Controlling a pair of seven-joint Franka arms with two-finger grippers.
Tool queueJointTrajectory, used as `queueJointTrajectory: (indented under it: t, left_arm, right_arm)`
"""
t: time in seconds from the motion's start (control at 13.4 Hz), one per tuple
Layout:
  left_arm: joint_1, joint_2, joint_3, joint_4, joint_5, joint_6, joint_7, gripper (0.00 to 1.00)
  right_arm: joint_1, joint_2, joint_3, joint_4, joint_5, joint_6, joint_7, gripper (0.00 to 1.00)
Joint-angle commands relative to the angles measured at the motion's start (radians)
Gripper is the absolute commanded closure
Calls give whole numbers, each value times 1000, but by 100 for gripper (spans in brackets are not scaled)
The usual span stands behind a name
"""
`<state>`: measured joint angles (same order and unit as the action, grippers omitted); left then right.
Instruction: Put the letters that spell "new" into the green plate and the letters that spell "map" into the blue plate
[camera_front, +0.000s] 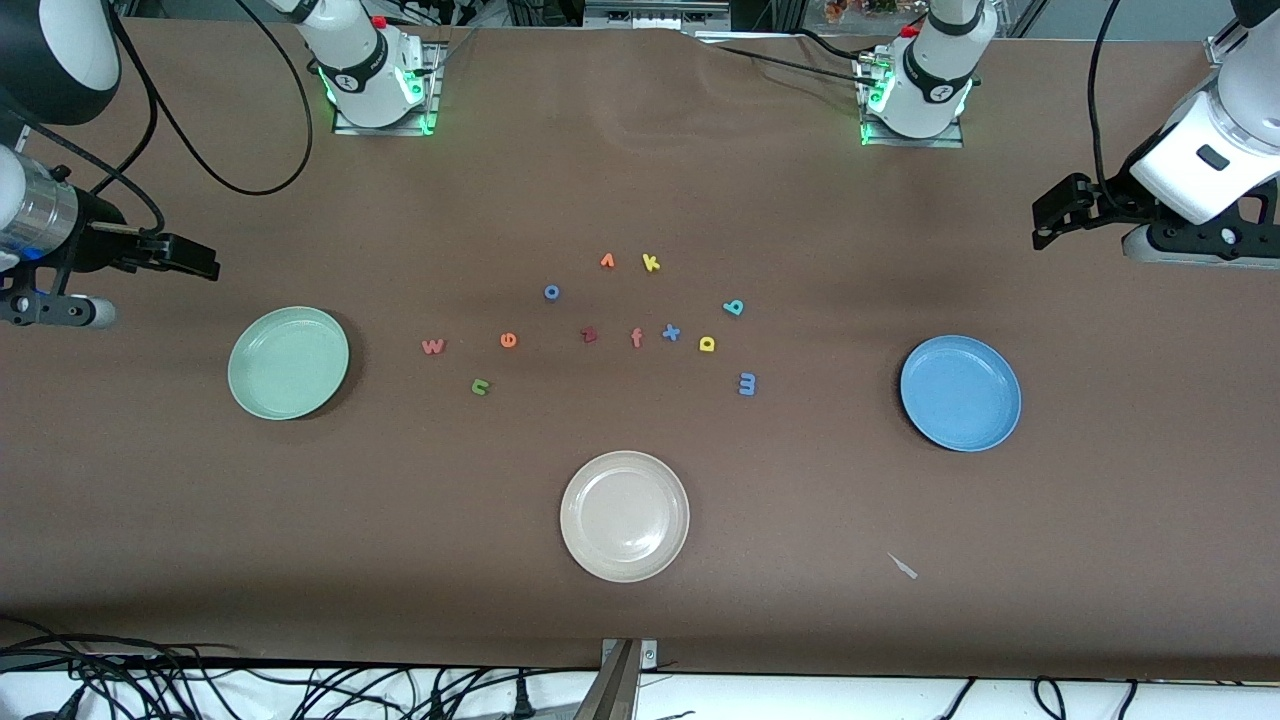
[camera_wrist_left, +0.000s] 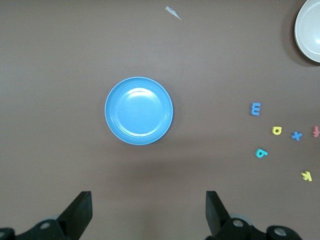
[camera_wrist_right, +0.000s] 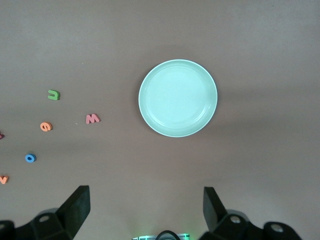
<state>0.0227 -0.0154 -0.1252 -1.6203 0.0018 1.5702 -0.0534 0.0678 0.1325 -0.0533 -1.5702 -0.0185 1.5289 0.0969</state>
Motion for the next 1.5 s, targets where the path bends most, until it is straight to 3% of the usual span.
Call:
queueJointTrajectory:
  t: [0.0, 1.42]
  left_arm:
    - [3, 5, -4, 16, -13, -18, 10, 0]
    - [5, 5, -4, 17, -13, -19, 10, 0]
  right_arm:
    - [0, -5, -5, 6, 15, -13, -22, 0]
    - [-2, -5, -8, 4, 15, -26, -49, 0]
